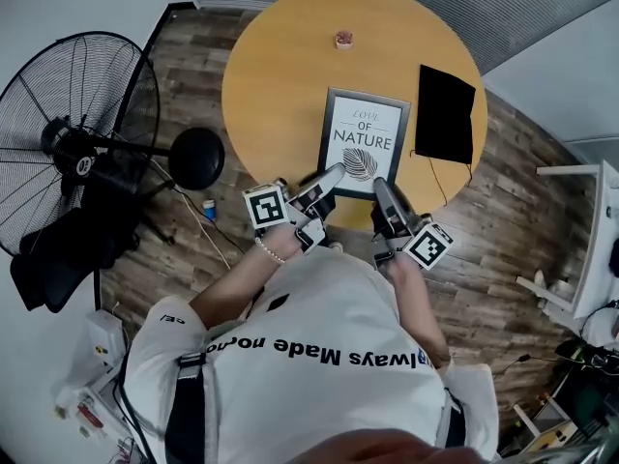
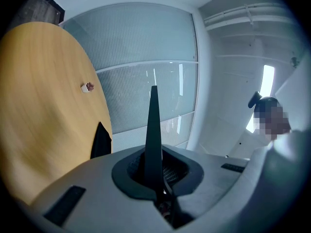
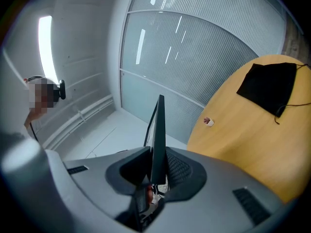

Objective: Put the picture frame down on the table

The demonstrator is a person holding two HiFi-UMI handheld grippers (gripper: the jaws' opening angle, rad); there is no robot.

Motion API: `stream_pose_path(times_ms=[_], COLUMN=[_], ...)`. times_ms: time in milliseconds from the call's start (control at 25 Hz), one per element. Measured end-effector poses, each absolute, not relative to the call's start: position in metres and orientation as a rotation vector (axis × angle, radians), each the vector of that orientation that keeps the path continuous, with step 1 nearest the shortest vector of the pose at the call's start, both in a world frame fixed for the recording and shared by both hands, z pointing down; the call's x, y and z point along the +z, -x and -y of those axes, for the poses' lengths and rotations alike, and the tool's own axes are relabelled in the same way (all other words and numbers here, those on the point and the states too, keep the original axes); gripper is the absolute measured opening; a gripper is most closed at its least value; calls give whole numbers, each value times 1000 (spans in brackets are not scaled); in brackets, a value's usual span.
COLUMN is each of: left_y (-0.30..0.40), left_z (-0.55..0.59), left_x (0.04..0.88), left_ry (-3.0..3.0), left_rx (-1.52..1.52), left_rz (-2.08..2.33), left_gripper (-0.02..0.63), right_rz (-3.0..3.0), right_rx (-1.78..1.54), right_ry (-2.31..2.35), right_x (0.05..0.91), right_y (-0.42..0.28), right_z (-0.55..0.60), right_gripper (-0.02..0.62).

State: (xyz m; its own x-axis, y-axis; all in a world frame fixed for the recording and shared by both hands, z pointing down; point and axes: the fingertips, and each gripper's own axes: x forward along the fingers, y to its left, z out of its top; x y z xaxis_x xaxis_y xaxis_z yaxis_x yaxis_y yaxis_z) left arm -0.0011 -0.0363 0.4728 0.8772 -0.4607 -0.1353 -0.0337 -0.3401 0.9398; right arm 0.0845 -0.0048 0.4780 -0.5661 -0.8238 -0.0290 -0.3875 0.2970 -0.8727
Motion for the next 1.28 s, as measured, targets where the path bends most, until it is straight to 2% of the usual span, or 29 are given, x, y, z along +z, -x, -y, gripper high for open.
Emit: stream_pose_path(times_ms=[440,680,1280], left_y=[28,-5,-2], left_z=[122,127,125], left_x=[488,488,493], left_ry=[-1841,-1880,-1880], left_rx=[-450,-423,-403], left_rz=[365,372,396], left_gripper=[35,35,35], right_rz=[-2081,-2066,-2080], right_rx=[-1246,-1233,-1245], right_ry=[1106,1099,1092], right_x=[492,492,494], right_y=[-58,-92,-91], right_z=[91,93,93], right_gripper=[98,98,98])
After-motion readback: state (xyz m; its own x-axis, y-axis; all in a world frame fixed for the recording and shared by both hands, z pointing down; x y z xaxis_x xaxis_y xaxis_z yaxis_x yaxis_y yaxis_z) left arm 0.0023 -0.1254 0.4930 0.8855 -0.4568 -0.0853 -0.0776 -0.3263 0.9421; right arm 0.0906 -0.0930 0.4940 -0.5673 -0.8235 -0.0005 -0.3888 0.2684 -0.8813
